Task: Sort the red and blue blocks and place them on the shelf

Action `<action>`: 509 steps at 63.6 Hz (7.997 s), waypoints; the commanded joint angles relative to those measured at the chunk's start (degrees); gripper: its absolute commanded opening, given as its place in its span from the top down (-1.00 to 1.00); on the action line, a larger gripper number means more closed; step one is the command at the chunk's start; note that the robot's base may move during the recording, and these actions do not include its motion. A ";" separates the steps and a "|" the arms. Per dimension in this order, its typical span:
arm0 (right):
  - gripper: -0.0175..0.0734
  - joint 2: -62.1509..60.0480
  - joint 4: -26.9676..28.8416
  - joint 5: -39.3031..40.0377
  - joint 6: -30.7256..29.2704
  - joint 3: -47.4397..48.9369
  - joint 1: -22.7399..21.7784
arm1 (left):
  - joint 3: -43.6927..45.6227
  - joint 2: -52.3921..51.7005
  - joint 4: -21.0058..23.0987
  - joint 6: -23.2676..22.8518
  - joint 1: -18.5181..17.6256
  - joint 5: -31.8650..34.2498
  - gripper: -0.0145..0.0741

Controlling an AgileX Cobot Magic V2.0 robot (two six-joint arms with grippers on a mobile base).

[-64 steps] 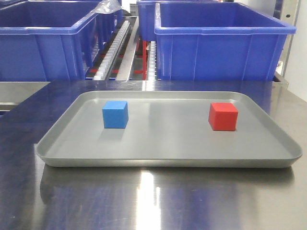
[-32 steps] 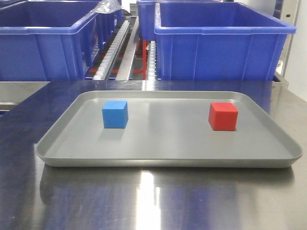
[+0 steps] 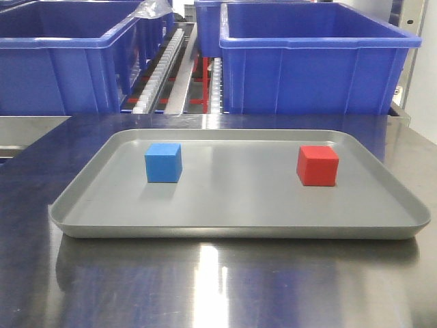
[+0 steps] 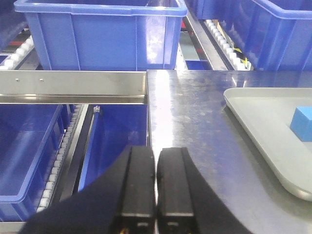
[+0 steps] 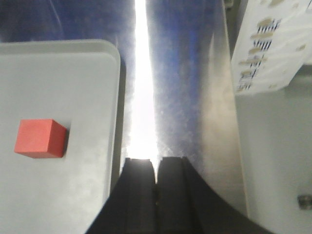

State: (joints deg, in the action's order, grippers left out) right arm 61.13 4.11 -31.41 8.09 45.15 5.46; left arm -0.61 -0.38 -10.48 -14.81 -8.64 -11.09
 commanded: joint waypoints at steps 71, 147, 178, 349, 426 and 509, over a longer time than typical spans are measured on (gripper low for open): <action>-0.44 3.89 3.37 -6.97 -1.82 6.28 -0.03 | -1.56 -1.21 -0.09 -0.13 -0.40 4.63 0.39; -0.44 25.89 4.12 -7.29 -1.82 22.70 14.78 | -1.56 -1.21 -0.09 -0.13 -0.40 4.63 0.39; -0.44 32.40 4.24 -8.72 -1.82 26.39 16.53 | -1.56 -1.21 -0.09 -0.13 -0.40 4.63 0.39; 0.50 35.75 0.53 -6.36 -1.82 26.39 19.37 | -1.56 -1.21 -0.09 -0.13 -0.40 4.63 0.39; 0.49 3.09 -3.14 12.32 -1.82 9.62 4.32 | -1.56 -1.21 -0.09 -0.13 -0.40 4.63 0.39; 0.49 -19.43 -3.14 20.88 -1.82 -16.93 -0.95 | -1.56 -1.21 -0.09 -0.13 -0.40 4.63 0.39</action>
State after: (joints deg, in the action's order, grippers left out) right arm 42.16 1.57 -14.78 6.69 26.66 4.83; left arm -0.61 -0.38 -10.48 -14.81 -8.64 -11.09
